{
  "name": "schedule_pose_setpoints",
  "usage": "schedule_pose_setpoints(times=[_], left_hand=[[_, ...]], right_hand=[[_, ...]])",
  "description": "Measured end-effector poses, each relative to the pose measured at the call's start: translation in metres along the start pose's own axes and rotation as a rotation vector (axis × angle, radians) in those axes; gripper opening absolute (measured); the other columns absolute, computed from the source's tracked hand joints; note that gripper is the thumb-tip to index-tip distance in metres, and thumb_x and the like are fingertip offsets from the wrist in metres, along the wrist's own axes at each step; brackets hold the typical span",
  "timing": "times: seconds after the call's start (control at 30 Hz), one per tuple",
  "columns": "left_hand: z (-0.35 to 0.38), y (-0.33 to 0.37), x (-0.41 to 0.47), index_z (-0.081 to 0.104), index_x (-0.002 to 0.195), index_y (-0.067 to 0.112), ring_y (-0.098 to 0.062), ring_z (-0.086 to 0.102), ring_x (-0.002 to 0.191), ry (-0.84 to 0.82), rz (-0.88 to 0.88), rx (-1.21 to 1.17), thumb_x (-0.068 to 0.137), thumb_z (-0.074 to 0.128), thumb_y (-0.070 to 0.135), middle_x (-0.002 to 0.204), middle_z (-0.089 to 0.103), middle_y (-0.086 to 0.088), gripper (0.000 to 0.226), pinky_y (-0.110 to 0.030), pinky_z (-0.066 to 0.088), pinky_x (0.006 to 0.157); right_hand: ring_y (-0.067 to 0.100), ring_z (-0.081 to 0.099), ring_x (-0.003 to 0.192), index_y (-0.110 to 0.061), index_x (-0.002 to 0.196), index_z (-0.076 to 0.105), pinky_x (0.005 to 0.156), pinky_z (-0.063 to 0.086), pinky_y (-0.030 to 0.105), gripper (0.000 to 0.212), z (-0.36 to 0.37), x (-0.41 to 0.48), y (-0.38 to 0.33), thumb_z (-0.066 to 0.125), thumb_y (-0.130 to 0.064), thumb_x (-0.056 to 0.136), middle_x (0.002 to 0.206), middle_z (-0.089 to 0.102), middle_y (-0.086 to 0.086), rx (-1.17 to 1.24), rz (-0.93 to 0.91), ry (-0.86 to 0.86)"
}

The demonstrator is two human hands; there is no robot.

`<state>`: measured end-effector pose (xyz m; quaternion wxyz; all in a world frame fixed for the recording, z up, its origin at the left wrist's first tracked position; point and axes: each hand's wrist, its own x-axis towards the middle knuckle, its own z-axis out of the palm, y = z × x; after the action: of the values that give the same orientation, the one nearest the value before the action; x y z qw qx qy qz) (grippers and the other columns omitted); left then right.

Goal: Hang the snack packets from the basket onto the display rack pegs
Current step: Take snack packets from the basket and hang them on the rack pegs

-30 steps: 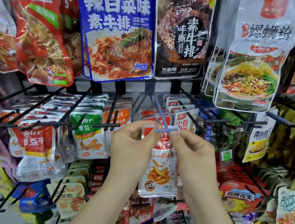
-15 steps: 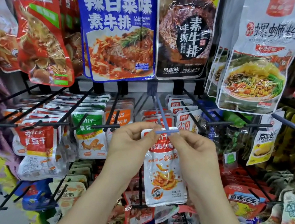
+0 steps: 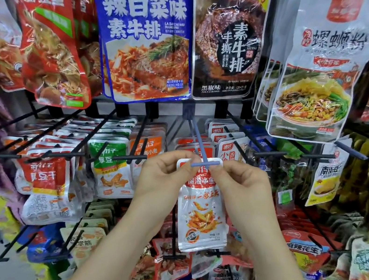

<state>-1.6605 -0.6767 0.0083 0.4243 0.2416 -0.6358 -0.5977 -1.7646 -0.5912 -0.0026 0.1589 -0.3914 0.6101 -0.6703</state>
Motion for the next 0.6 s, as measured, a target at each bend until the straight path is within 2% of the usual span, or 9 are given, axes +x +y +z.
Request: schedule_pose_setpoints(times=[0.07, 0.13, 0.17, 0.23, 0.3, 0.4, 0.5, 0.6], left_hand=[[0.001, -0.002, -0.001, 0.073, 0.085, 0.025, -0.006, 0.066, 0.085, 0.014, 0.009, 0.015, 0.091, 0.061, 0.007, 0.087, 0.075, 0.006, 0.022, -0.019, 0.052, 0.078], [0.0, -0.006, -0.005, 0.068, 0.096, 0.029, -0.001, 0.066, 0.089, 0.024, 0.053, 0.085, 0.091, 0.063, 0.008, 0.093, 0.073, 0.009, 0.022, -0.015, 0.051, 0.076], [-0.001, -0.01, -0.007, 0.065, 0.104, 0.033, 0.0, 0.065, 0.092, 0.028, 0.089, 0.154, 0.09, 0.065, 0.008, 0.097, 0.071, 0.012, 0.028, -0.016, 0.052, 0.078], [-0.005, -0.017, -0.012, 0.052, 0.12, 0.042, -0.001, 0.062, 0.099, 0.032, 0.183, 0.317, 0.087, 0.069, 0.01, 0.105, 0.065, 0.017, 0.049, -0.019, 0.052, 0.082], [-0.009, -0.025, -0.014, 0.043, 0.125, 0.048, -0.004, 0.061, 0.102, 0.048, 0.311, 0.481, 0.086, 0.069, 0.011, 0.112, 0.059, 0.019, 0.06, -0.025, 0.053, 0.085], [-0.012, -0.034, -0.012, 0.041, 0.128, 0.045, -0.004, 0.059, 0.094, 0.049, 0.456, 0.743, 0.088, 0.068, 0.013, 0.118, 0.051, 0.017, 0.058, -0.032, 0.055, 0.083], [-0.014, -0.033, -0.005, 0.041, 0.137, 0.035, -0.006, 0.055, 0.077, 0.043, 0.483, 0.943, 0.087, 0.069, 0.017, 0.114, 0.052, 0.009, 0.06, -0.029, 0.054, 0.069], [-0.015, -0.027, 0.003, 0.039, 0.143, 0.03, -0.009, 0.053, 0.073, 0.024, 0.44, 1.076, 0.088, 0.069, 0.021, 0.118, 0.047, 0.004, 0.063, -0.026, 0.049, 0.062]], right_hand=[[0.019, 0.04, 0.056, 0.008, 0.082, 0.065, 0.055, 0.035, 0.033, 0.034, 0.003, 0.0, 0.004, 0.061, -0.024, 0.094, 0.065, 0.051, 0.027, -0.019, -0.018, 0.023], [0.01, 0.044, 0.054, -0.005, 0.077, 0.07, 0.056, 0.039, 0.033, 0.027, 0.007, 0.0, 0.01, 0.063, -0.025, 0.093, 0.057, 0.053, 0.009, -0.062, -0.031, 0.065], [0.007, 0.046, 0.055, -0.012, 0.076, 0.07, 0.057, 0.041, 0.031, 0.023, 0.008, 0.0, 0.013, 0.063, -0.026, 0.092, 0.055, 0.054, -0.003, -0.087, -0.04, 0.087], [0.002, 0.052, 0.057, -0.026, 0.079, 0.069, 0.058, 0.043, 0.024, 0.014, 0.009, -0.001, 0.017, 0.064, -0.026, 0.092, 0.062, 0.061, -0.012, -0.135, -0.063, 0.121], [0.002, 0.058, 0.063, -0.032, 0.083, 0.068, 0.06, 0.047, 0.022, 0.012, 0.01, 0.0, 0.018, 0.064, -0.024, 0.092, 0.068, 0.065, -0.012, -0.174, -0.082, 0.143], [0.001, 0.06, 0.067, -0.036, 0.08, 0.063, 0.062, 0.048, 0.018, 0.017, 0.012, 0.004, 0.017, 0.066, -0.022, 0.09, 0.069, 0.065, -0.012, -0.243, -0.102, 0.183], [0.001, 0.06, 0.065, -0.037, 0.081, 0.06, 0.06, 0.046, 0.016, 0.02, 0.013, 0.009, 0.017, 0.066, -0.021, 0.09, 0.069, 0.065, -0.011, -0.283, -0.082, 0.228], [0.002, 0.062, 0.069, -0.032, 0.098, 0.065, 0.068, 0.049, 0.024, 0.014, 0.011, 0.012, 0.022, 0.063, -0.019, 0.092, 0.074, 0.067, -0.013, -0.279, -0.028, 0.256]])
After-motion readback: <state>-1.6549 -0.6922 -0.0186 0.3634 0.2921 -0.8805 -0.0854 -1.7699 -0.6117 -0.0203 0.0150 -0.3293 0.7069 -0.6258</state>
